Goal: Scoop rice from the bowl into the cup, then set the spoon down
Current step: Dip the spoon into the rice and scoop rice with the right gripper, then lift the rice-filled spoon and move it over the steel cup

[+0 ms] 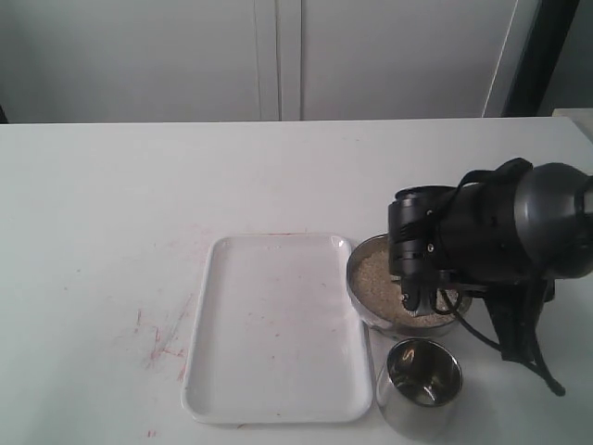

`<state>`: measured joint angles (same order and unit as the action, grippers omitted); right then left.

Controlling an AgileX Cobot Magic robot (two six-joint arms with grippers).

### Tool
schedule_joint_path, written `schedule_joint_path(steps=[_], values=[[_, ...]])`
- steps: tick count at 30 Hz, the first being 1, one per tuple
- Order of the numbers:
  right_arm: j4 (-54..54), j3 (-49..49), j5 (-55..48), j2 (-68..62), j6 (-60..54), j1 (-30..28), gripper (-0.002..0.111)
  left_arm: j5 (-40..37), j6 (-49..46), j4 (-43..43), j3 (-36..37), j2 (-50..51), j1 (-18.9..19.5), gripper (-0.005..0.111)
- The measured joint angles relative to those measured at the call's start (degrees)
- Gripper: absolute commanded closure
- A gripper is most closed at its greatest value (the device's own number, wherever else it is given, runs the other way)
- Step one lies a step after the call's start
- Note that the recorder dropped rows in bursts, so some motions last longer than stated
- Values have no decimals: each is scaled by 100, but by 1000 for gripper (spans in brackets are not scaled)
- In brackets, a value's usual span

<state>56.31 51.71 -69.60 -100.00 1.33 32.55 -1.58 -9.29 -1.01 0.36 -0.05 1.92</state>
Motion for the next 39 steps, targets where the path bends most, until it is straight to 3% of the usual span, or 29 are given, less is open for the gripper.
schedule_joint_path(steps=[17,30,39], values=[[-2651,874,-34,-14,-752,-31,108,0,0,0,0,0,0,92],[-3376,874,-14,440,-868,-680,108,0,0,0,0,0,0,92],[-4575,874,-14,1146,-1088,-1193,108,0,0,0,0,0,0,92]])
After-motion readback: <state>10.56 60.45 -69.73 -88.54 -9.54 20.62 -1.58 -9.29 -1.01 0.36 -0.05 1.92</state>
